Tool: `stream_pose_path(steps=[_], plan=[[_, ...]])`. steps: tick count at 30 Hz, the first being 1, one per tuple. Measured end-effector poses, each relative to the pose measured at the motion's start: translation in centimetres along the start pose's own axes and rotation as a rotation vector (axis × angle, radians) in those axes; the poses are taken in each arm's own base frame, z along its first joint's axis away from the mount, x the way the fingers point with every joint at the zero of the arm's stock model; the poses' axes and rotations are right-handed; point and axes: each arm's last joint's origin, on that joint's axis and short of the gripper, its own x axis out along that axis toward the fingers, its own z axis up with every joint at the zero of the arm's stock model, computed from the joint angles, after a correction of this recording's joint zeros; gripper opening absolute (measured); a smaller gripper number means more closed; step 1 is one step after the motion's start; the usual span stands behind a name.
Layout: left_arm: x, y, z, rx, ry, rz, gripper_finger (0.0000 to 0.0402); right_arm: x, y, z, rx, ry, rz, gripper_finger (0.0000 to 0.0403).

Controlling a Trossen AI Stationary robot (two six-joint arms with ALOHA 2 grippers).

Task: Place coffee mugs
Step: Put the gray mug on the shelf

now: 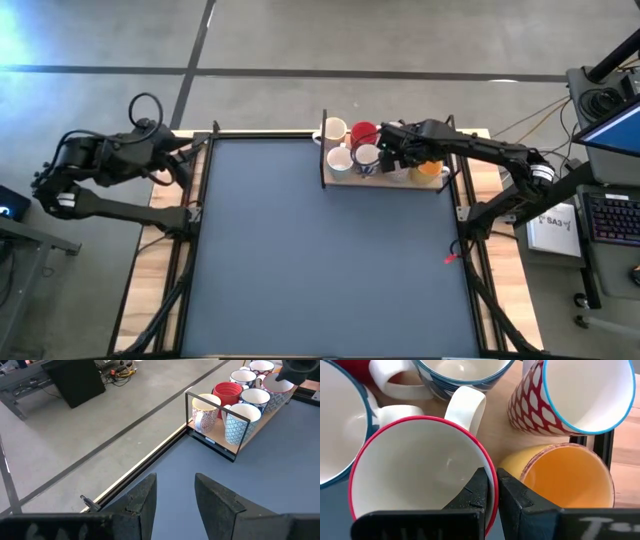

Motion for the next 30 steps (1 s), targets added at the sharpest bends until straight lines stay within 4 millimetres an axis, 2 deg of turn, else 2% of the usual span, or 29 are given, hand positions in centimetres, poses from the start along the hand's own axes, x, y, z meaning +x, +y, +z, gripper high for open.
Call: stream_pose_path(steps=[9,19,30], plan=[[-0.3,0.3,-0.2,-0.008,-0.01,-0.004,0.0116,0.3,-0.1,0.0,0.01,0.005,0.001,0.0013],[-0.3,0.3,-0.2,-0.008,-0.01,-0.004,0.0116,1.9,0.1,-0.7,0.053,0.016,0.01,0.0013],[-0.3,0.3,-0.2,-0.014,-0.01,-0.004,0.0116,2.0,0.2,-0.7,0.05,0.019,0.013,0.0018]])
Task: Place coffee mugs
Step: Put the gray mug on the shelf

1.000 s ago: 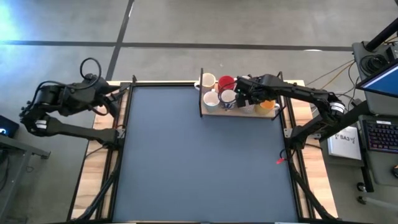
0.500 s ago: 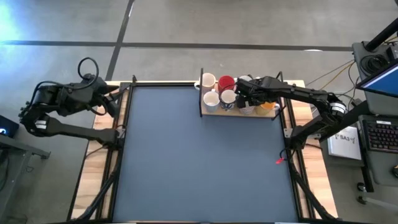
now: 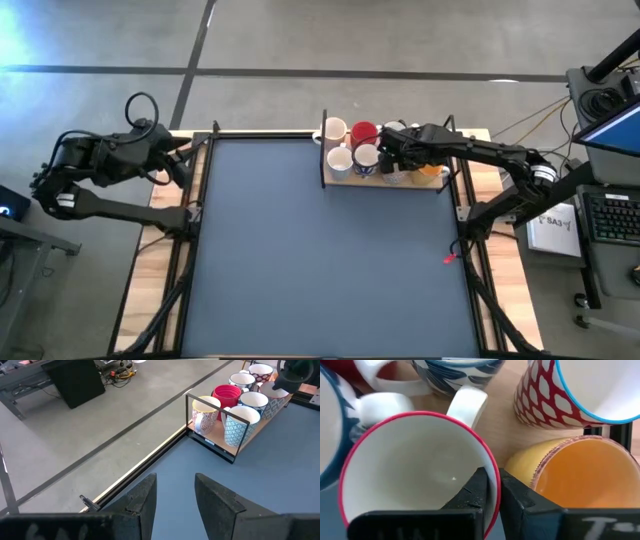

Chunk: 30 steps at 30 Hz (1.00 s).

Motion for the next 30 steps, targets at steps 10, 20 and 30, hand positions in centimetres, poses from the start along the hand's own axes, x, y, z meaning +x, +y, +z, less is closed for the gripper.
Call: stream_pose_path(steps=[10,20,30], plan=[[0.0,0.01,-0.04,-0.014,0.003,0.001,0.0116,0.04,-0.15,-0.17,-0.02,0.014,-0.007,0.008],[0.0,0.02,-0.05,-0.039,0.004,0.001,0.0116,-0.14,-0.27,-0.09,-0.041,-0.009,-0.015,0.0075],[0.03,-0.02,-0.03,-0.04,0.005,0.002,0.0116,-0.69,-0.67,-0.01,-0.039,-0.046,-0.018,0.0068]])
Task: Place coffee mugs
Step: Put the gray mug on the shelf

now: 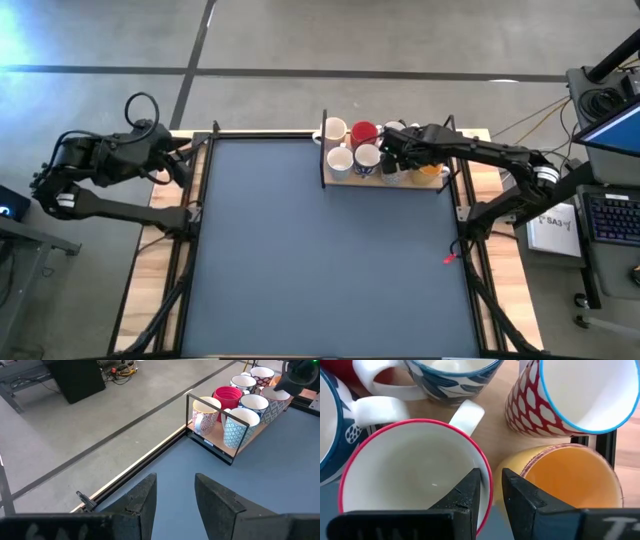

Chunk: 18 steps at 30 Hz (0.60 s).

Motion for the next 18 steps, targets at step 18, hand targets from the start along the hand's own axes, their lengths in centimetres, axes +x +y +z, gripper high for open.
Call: stream_pose_path(steps=[18], plan=[[0.0,0.0,0.0,-0.004,0.0,0.0,0.0116,-0.11,-0.17,0.14,0.022,-0.049,-0.031,0.0068]])
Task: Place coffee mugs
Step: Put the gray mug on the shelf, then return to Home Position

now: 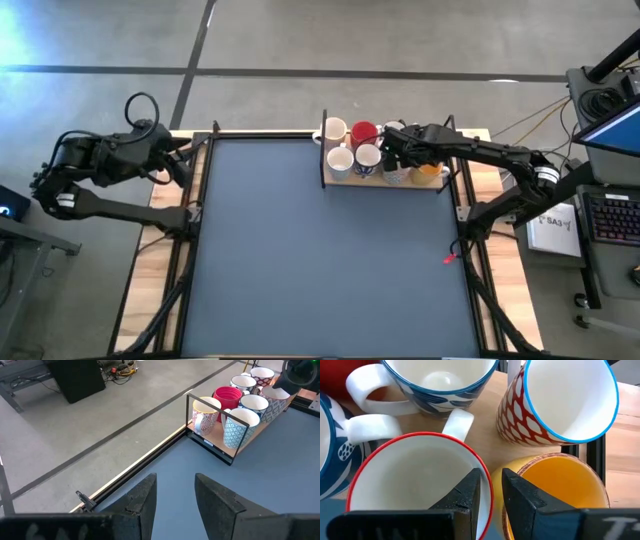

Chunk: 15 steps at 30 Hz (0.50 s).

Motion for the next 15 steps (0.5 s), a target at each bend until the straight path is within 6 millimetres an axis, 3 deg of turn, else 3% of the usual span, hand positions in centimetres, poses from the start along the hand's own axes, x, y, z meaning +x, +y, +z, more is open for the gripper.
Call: stream_pose_path(steps=[6,11,15], plan=[[0.0,0.0,0.0,0.0,0.0,0.0,0.0116,-0.8,-0.2,0.3,0.005,-0.005,0.028,0.0068],[0.0,0.0,0.0,-0.002,0.001,-0.001,0.0116,-3.0,-0.7,1.1,0.025,-0.047,0.106,0.0068],[0.0,-0.1,0.0,0.022,0.014,-0.031,0.0116,-5.0,-0.8,1.1,-0.059,-0.107,0.182,0.0068]])
